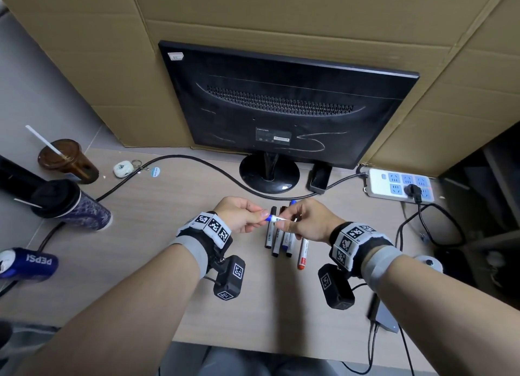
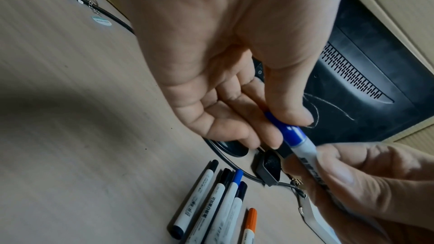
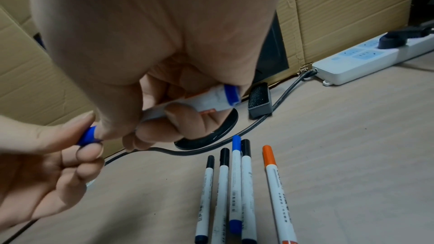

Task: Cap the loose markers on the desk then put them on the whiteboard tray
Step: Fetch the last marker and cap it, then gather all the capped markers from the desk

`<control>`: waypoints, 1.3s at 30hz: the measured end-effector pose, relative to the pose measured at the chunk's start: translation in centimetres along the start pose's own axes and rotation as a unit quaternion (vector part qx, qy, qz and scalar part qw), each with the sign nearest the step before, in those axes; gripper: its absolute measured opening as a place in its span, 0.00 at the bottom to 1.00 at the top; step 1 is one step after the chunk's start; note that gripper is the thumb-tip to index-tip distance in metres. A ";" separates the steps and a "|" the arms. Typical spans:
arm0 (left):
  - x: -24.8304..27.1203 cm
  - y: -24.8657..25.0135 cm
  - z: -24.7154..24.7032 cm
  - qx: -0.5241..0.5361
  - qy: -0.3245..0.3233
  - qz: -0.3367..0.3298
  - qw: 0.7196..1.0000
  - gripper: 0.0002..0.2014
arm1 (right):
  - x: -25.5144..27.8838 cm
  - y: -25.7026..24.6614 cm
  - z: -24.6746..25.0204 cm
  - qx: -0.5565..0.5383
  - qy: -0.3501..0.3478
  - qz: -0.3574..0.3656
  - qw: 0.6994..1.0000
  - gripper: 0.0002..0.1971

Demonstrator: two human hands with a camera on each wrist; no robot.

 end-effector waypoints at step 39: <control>-9.0 -4.4 -6.6 -0.426 0.099 0.100 0.894 0.11 | 1.2 13.1 2.8 -0.005 0.201 -0.284 0.938 0.16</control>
Point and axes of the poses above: each hand's wrist, its own x-axis away from the middle knuckle, its own z-axis out of the back of the hand, y = z × x, the point moved 1 cm from there along -x, towards the middle knuckle, and after that the axes turned 9 degrees about -x, right-handed, at the moved point
